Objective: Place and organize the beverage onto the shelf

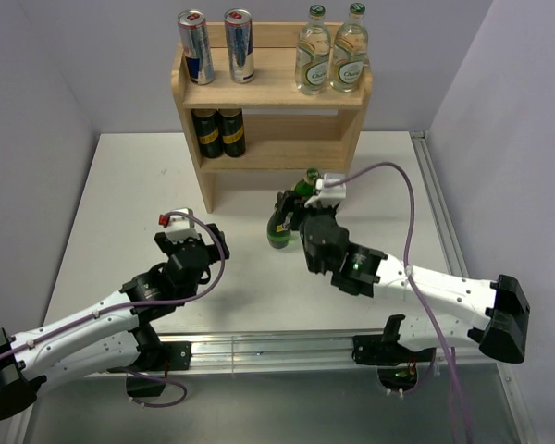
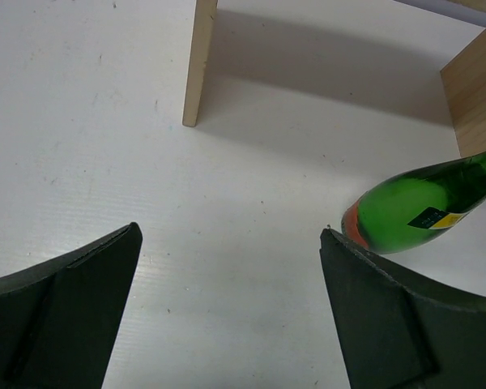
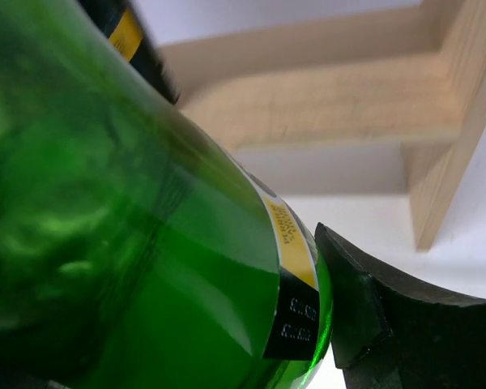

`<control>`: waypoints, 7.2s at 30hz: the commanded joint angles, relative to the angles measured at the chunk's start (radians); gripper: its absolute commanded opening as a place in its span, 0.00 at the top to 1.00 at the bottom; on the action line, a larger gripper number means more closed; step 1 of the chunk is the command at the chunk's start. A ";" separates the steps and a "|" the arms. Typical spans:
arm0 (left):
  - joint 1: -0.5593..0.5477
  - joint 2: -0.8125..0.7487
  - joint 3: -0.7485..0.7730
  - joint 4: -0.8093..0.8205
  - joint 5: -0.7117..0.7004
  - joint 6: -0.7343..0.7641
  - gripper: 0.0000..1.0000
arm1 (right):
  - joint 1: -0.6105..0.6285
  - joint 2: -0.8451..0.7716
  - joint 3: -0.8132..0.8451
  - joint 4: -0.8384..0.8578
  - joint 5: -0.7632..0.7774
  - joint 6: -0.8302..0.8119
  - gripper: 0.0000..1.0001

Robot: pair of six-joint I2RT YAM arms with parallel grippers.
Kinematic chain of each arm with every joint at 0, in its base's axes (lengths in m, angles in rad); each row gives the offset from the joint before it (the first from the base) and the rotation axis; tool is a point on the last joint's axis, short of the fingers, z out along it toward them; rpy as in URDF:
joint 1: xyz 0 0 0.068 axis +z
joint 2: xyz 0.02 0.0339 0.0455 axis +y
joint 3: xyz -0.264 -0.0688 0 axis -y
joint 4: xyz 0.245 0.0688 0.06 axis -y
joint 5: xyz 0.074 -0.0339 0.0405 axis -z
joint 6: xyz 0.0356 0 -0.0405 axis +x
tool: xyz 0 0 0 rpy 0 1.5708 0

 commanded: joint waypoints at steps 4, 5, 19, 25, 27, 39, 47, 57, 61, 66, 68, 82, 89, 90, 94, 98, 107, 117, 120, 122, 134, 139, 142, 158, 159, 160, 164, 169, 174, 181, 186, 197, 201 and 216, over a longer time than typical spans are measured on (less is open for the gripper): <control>-0.003 -0.039 -0.011 0.006 -0.006 -0.019 0.01 | -0.147 0.114 0.241 0.072 -0.145 -0.073 1.00; -0.003 -0.040 -0.011 0.006 -0.008 -0.019 0.01 | -0.163 0.149 0.260 0.070 -0.170 -0.077 1.00; -0.003 -0.036 -0.010 0.003 -0.004 -0.016 0.01 | -0.316 0.346 0.398 0.087 -0.270 -0.087 1.00; -0.003 -0.031 -0.008 0.003 -0.003 -0.016 0.01 | -0.376 0.390 0.424 0.113 -0.297 -0.092 1.00; -0.003 -0.031 -0.010 0.004 -0.003 -0.016 0.01 | -0.396 0.404 0.442 0.109 -0.307 -0.089 1.00; -0.003 -0.008 -0.004 0.004 -0.009 -0.014 0.01 | -0.445 0.489 0.536 0.109 -0.342 -0.090 1.00; -0.003 0.004 -0.002 0.006 -0.012 -0.013 0.01 | -0.460 0.564 0.577 0.130 -0.345 -0.081 1.00; -0.003 0.010 0.000 0.003 -0.014 -0.013 0.01 | -0.465 0.562 0.525 0.152 -0.334 -0.041 1.00; -0.003 0.018 0.001 0.006 -0.011 -0.013 0.01 | -0.465 0.559 0.510 0.172 -0.317 -0.053 1.00; -0.003 0.019 0.003 0.004 -0.011 -0.016 0.01 | -0.466 0.591 0.534 0.190 -0.294 -0.078 1.00; -0.004 0.019 0.001 0.004 -0.011 -0.014 0.01 | -0.468 0.613 0.548 0.205 -0.284 -0.084 1.00; -0.003 0.033 0.004 0.006 -0.009 -0.013 0.01 | -0.468 0.748 0.648 0.342 -0.208 -0.161 1.00; -0.003 0.033 0.004 0.006 -0.014 -0.014 0.01 | -0.466 0.766 0.651 0.346 -0.182 -0.170 0.92; -0.003 0.033 0.004 0.006 -0.012 -0.013 0.01 | -0.468 0.765 0.643 0.359 -0.179 -0.173 0.79; -0.003 0.036 0.006 0.007 -0.012 -0.011 0.01 | -0.468 0.749 0.607 0.374 -0.169 -0.176 0.01; -0.003 0.041 0.006 0.004 -0.014 -0.013 0.01 | -0.466 0.733 0.591 0.374 -0.170 -0.181 0.00; -0.003 0.038 0.009 0.000 -0.018 -0.016 0.01 | -0.465 0.651 0.536 0.317 -0.253 -0.152 0.00; -0.003 0.015 0.004 -0.008 -0.018 -0.022 0.01 | -0.466 0.578 0.519 0.159 -0.412 -0.126 0.00; -0.003 0.015 0.006 -0.012 -0.020 -0.022 0.01 | -0.465 0.564 0.507 0.133 -0.432 -0.119 0.00; -0.003 0.015 0.006 -0.012 -0.020 -0.024 0.01 | -0.465 0.550 0.488 0.129 -0.445 -0.115 0.00; -0.003 0.016 0.007 -0.019 -0.024 -0.028 0.01 | -0.454 0.432 0.387 0.070 -0.472 -0.052 0.00; -0.004 0.021 0.009 -0.022 -0.027 -0.030 0.01 | -0.414 0.332 0.309 0.055 -0.460 -0.018 0.00; -0.004 0.023 0.010 -0.023 -0.027 -0.030 0.01 | -0.373 0.246 0.243 0.026 -0.419 0.017 0.00; -0.004 0.032 0.013 -0.017 -0.020 -0.033 0.01 | 0.035 -0.061 -0.309 -0.054 -0.251 0.336 0.00; -0.004 0.032 0.013 -0.014 -0.018 -0.031 0.01 | 0.038 -0.047 -0.323 -0.040 -0.264 0.347 0.00; -0.004 0.032 0.013 -0.012 -0.018 -0.030 0.01 | 0.037 -0.030 -0.335 -0.022 -0.273 0.350 0.00; -0.004 0.035 0.012 -0.012 -0.020 -0.031 0.01 | 0.032 0.146 -0.314 0.070 -0.301 0.355 0.00; -0.004 0.029 0.006 -0.011 -0.015 -0.031 0.01 | 0.002 0.343 -0.224 0.118 -0.288 0.341 0.00; -0.004 0.029 0.001 0.000 -0.011 -0.025 0.01 | -0.052 0.447 -0.159 0.129 -0.242 0.368 0.00; -0.004 0.041 0.007 0.007 -0.001 -0.019 0.01 | -0.068 0.554 -0.072 0.121 -0.136 0.339 0.00; -0.004 0.044 0.006 0.015 0.005 -0.013 0.01 | -0.094 0.610 -0.058 0.162 -0.103 0.344 0.00; -0.004 0.056 0.009 0.030 0.020 -0.002 0.01 | -0.152 0.673 -0.076 0.342 -0.066 0.312 0.00; -0.004 0.065 0.009 0.034 0.023 -0.002 0.01 | -0.160 0.708 -0.072 0.411 -0.058 0.290 0.00; -0.004 0.078 0.013 0.035 0.022 0.001 0.01 | -0.195 0.791 -0.041 0.452 -0.073 0.293 0.02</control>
